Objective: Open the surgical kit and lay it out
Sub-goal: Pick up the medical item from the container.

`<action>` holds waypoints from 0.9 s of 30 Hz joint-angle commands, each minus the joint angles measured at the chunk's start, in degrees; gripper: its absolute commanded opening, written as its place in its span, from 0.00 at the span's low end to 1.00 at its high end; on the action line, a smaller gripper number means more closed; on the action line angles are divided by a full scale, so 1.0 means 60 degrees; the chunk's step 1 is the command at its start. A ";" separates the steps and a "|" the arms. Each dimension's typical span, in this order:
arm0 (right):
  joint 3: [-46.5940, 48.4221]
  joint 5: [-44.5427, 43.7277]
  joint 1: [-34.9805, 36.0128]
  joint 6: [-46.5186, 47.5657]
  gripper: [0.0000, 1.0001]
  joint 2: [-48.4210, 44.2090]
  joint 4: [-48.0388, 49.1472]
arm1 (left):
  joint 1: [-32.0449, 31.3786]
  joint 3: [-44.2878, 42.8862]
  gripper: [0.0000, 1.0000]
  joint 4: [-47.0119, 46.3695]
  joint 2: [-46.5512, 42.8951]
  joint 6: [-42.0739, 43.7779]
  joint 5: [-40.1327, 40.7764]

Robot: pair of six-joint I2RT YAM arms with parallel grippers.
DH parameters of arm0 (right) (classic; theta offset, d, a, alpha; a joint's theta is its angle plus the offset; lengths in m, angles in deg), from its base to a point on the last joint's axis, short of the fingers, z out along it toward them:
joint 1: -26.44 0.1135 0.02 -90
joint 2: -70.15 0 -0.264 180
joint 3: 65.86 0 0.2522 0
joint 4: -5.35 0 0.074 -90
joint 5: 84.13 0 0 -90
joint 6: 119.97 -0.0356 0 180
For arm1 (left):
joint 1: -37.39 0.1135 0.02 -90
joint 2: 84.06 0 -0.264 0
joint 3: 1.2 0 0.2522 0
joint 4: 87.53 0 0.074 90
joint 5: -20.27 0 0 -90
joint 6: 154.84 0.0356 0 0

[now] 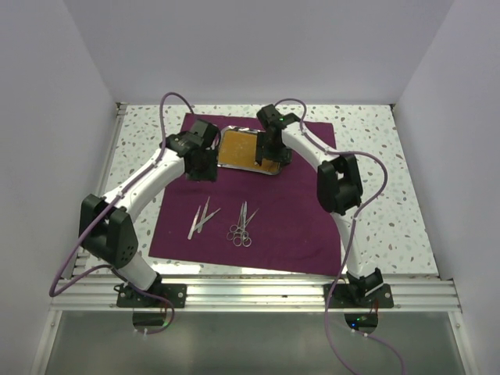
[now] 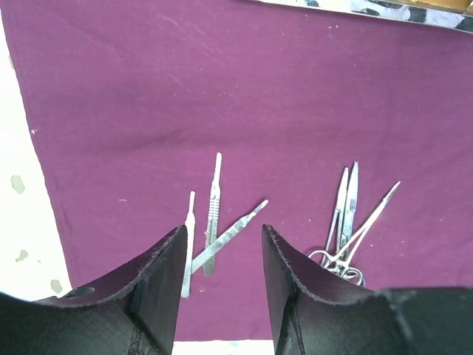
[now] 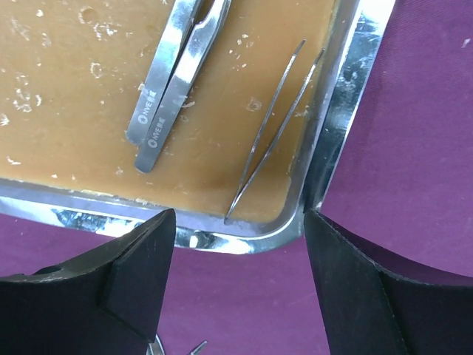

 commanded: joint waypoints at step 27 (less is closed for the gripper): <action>0.0670 -0.0913 0.0049 -0.0561 0.45 0.1056 0.0283 | 0.0787 0.0697 0.45 -0.0685 -0.0576 0.0829 -0.0517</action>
